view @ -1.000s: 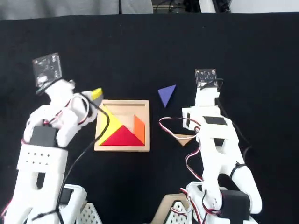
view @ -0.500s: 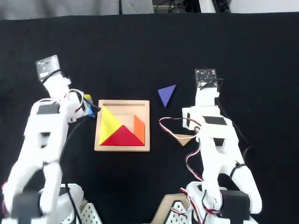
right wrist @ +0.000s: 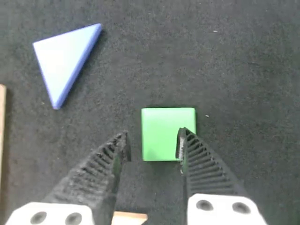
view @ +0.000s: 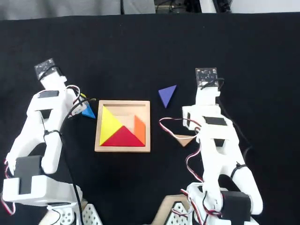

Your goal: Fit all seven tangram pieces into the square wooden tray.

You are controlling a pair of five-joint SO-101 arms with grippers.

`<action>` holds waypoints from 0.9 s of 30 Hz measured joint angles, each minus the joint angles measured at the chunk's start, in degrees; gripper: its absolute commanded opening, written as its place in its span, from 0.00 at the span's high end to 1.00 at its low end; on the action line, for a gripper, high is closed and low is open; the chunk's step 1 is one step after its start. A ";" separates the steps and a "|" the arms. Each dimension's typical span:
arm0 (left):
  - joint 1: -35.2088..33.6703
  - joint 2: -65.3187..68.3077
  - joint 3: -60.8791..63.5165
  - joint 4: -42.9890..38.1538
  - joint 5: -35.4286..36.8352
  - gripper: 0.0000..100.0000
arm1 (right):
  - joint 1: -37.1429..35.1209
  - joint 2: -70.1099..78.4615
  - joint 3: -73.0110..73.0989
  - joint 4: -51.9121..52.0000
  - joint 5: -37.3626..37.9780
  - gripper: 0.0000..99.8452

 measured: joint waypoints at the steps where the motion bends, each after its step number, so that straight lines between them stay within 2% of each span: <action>1: 0.00 0.09 -0.09 0.00 1.76 0.78 | -0.53 0.00 0.00 0.00 0.00 0.83; 6: 0.88 0.18 0.09 -3.87 7.91 0.78 | -1.05 0.00 0.00 0.00 0.00 0.83; 17: 5.36 4.40 0.09 -3.78 8.70 0.78 | -1.05 0.00 0.00 0.00 0.00 0.83; 27: 5.10 12.57 -10.02 5.98 8.88 0.78 | -1.05 0.00 0.00 0.00 0.00 0.83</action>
